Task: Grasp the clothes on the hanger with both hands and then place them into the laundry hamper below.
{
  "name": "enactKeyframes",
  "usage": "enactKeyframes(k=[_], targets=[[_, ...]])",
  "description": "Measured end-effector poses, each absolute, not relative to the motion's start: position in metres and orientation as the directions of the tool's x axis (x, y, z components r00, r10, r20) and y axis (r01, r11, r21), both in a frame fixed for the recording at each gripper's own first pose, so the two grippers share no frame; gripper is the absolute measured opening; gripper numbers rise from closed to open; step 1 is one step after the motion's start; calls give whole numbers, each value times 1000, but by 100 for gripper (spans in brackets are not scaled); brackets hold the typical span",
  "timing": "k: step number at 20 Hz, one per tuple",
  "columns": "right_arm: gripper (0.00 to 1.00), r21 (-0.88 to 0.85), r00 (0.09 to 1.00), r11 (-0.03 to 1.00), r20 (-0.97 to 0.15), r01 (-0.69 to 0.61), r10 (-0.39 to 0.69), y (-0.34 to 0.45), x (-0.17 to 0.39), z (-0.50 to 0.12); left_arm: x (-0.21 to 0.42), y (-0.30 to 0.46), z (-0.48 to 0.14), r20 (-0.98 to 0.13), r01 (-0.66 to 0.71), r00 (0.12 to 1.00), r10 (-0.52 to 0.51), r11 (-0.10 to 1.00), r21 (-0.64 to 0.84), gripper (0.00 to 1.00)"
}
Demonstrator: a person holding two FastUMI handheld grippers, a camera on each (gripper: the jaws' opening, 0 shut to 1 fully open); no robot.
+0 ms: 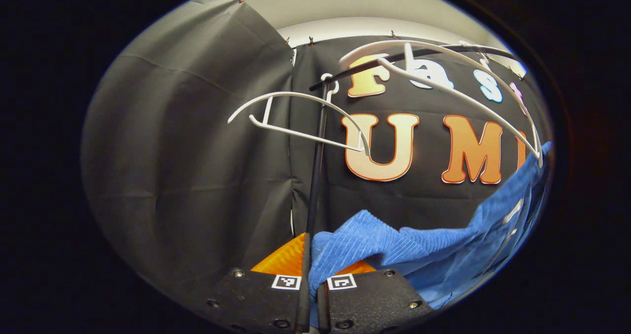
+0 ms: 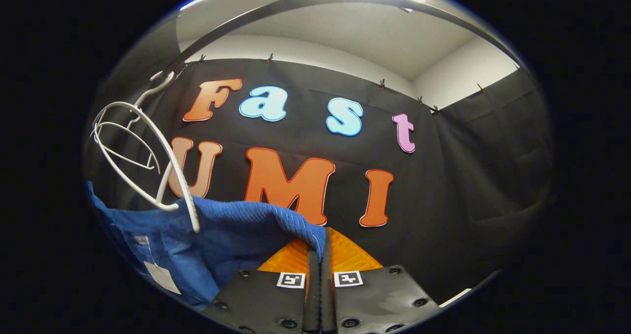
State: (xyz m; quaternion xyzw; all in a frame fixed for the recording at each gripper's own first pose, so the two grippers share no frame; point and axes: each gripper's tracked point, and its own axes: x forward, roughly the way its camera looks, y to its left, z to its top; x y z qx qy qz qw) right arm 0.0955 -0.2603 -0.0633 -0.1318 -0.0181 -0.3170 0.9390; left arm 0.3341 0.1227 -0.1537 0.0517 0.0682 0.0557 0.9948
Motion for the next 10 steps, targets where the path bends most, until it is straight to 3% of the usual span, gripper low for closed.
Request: enactKeyframes(k=[5, 10], targets=[[8, -201, 838, 815, 83, 543, -539, -253, 80, -78, 327, 124, -146, -117, -115, 984, 135, 980, 160, 8], [8, -119, 916, 909, 47, 401, -398, -224, 82, -77, 317, 120, -134, -89, -120, 986, 139, 974, 192, 8]])
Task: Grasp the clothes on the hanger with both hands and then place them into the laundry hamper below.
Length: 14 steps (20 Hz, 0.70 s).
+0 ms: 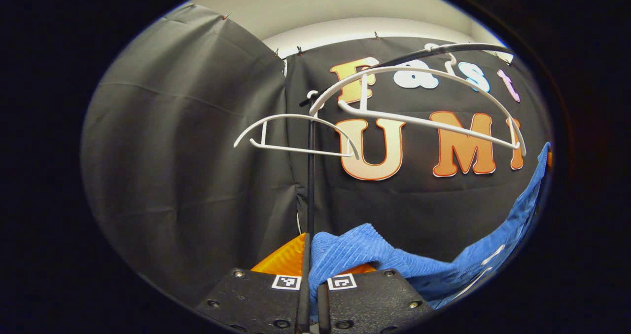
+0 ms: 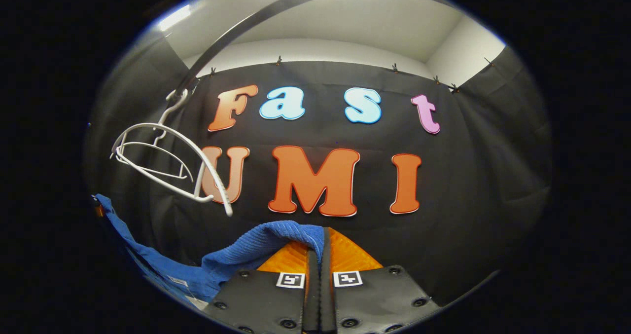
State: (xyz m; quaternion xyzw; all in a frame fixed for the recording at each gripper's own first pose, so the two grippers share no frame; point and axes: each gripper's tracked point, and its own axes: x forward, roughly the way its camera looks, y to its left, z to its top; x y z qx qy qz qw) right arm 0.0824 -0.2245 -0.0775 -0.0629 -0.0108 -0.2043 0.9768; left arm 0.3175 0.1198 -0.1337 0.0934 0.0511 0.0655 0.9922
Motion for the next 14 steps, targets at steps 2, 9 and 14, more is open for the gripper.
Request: enactKeyframes(k=[2, 9, 14], targets=[[8, -114, 943, 936, 36, 333, -331, -203, 88, -82, 313, 110, -133, -88, -103, 989, 121, 976, 190, 8], [8, -28, 995, 997, -71, 75, -77, -111, 100, -132, 306, 68, -153, -184, 12, 983, 8, 994, 110, 8], [8, 45, 981, 998, -190, -32, 40, -79, 106, -188, 282, 30, -189, -349, 98, 932, -99, 995, -22, 9]])
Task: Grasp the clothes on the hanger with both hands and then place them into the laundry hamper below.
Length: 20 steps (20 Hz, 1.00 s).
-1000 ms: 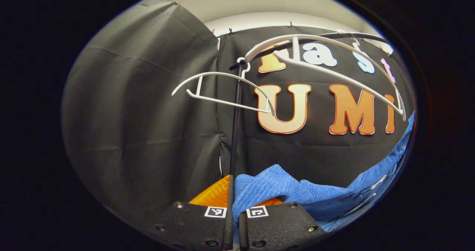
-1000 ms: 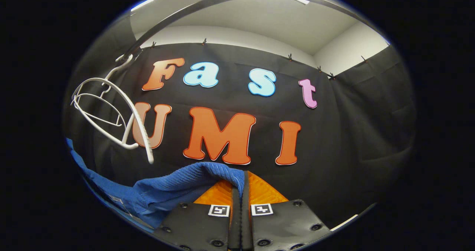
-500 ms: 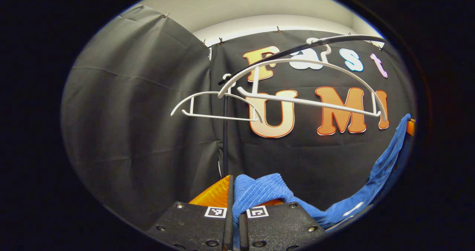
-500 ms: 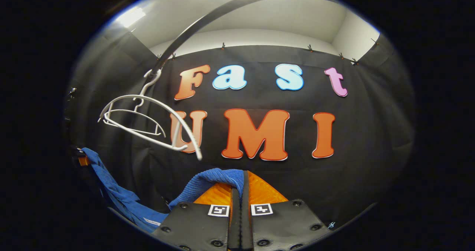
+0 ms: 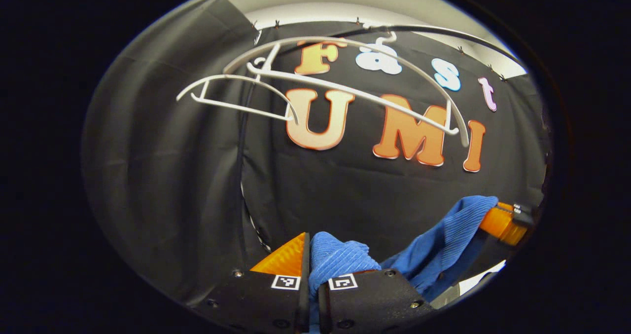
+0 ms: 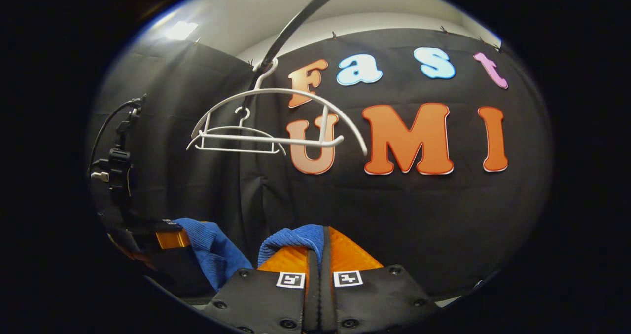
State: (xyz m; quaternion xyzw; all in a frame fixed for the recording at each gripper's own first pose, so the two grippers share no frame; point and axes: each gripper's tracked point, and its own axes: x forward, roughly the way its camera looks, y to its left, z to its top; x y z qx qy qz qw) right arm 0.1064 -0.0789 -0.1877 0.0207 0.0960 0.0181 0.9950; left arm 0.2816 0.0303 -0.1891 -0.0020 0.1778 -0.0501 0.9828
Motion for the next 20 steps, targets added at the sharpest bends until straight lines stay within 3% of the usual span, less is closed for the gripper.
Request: enactKeyframes(k=[4, 8, 9, 10, 11, 12, 13, 14, 16, 17, 18, 19, 20], targets=[[8, 111, 940, 993, -334, -30, 66, -73, 105, -251, 254, 4, -221, -498, 122, 849, -174, 983, -136, 7], [8, 156, 861, 988, -504, 15, 67, -74, 96, -323, 228, -5, -249, -646, 101, 741, -183, 982, -162, 8], [2, 170, 829, 985, -554, 25, 75, -74, 92, -346, 218, -7, -256, -691, 88, 701, -175, 983, -160, 12], [8, 182, 796, 982, -601, 44, 76, -71, 90, -367, 209, -7, -261, -729, 74, 665, -164, 985, -154, 8], [2, 188, 761, 980, -643, 56, 80, -68, 86, -385, 202, -7, -268, -759, 62, 633, -154, 987, -149, 9], [8, 190, 726, 980, -682, 64, 85, -67, 82, -402, 192, -6, -271, -785, 55, 601, -150, 988, -146, 3], [2, 189, 688, 979, -720, 73, 88, -67, 74, -419, 182, -2, -275, -809, 48, 571, -140, 989, -137, 8], [11, 193, 654, 978, -751, 78, 97, -70, 62, -436, 175, 1, -276, -829, 45, 543, -137, 990, -135, 10], [12, 187, 600, 978, -794, 89, 98, -71, 47, -459, 160, -2, -287, -852, 30, 502, -148, 988, -154, 16], [12, 189, 570, 978, -814, 88, 106, -70, 39, -467, 158, -4, -292, -859, 19, 490, -152, 986, -164, 12], [5, 191, 545, 978, -831, 87, 114, -66, 35, -480, 159, -2, -296, -865, 8, 481, -144, 987, -160, 31], [19, 189, 531, 978, -840, 94, 111, -65, 31, -486, 159, 3, -304, -869, 0, 476, -136, 988, -154, 37], [6, 184, 521, 978, -847, 97, 108, -65, 29, -491, 159, 5, -307, -870, -7, 474, -132, 988, -154, 44]])
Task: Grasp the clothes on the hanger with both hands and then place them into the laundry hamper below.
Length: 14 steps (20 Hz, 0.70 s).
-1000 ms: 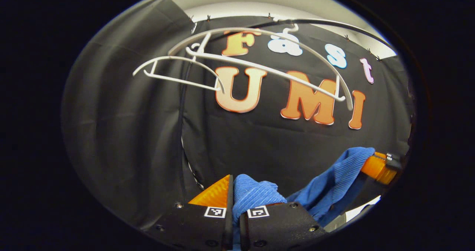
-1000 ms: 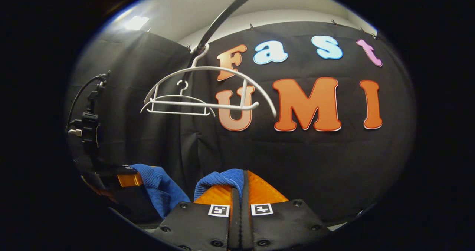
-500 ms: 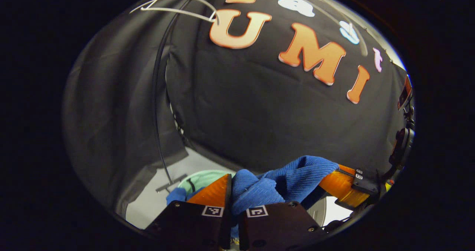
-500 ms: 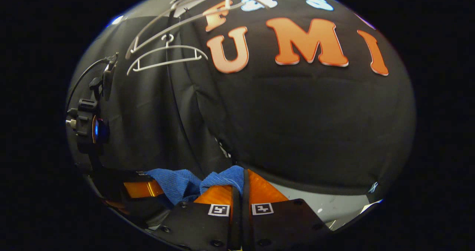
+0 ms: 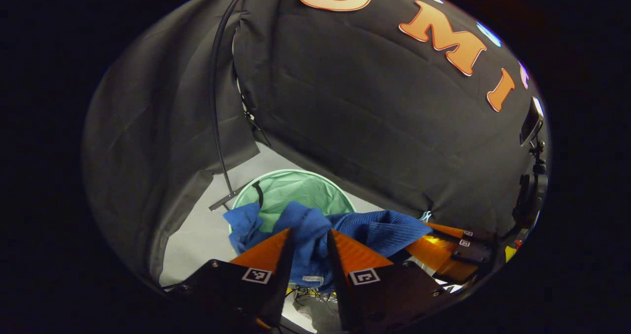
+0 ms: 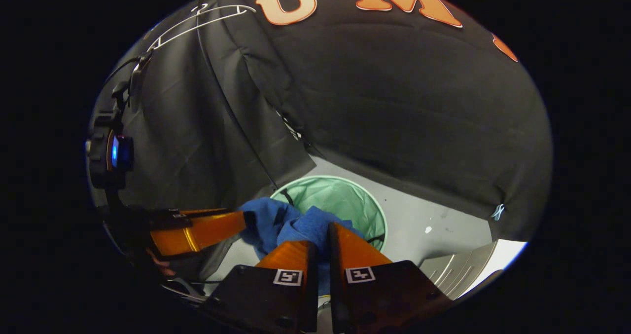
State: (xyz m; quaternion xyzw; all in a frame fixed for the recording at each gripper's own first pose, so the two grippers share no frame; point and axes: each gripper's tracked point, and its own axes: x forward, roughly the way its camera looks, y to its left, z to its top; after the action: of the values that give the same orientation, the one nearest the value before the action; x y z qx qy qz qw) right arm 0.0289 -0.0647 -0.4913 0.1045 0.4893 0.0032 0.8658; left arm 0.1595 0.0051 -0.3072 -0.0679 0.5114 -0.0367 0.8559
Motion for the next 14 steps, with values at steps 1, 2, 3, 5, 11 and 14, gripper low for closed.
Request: enactKeyframes(k=[1, 2, 3, 5, 11, 14], targets=[[19, 187, 520, 978, -847, 96, 111, -65, 28, -493, 159, 6, -314, -872, -16, 472, -128, 988, -154, 46], [34, 196, 530, 976, -840, 96, 117, -61, 31, -488, 158, 7, -316, -875, -22, 468, -125, 988, -153, 49], [41, 198, 540, 976, -834, 95, 116, -61, 36, -485, 156, 11, -320, -879, -30, 463, -115, 989, -145, 53], [75, 198, 543, 975, -832, 105, 111, -65, 36, -479, 152, 16, -328, -887, -45, 453, -93, 991, -127, 72], [91, 188, 548, 974, -832, 122, 92, -70, 34, -477, 152, 29, -322, -881, -55, 472, -36, 996, -70, 96], [99, 213, 571, 972, -812, 97, 121, -65, 34, -459, 156, 26, -299, -840, -50, 543, -12, 998, -46, 96]])
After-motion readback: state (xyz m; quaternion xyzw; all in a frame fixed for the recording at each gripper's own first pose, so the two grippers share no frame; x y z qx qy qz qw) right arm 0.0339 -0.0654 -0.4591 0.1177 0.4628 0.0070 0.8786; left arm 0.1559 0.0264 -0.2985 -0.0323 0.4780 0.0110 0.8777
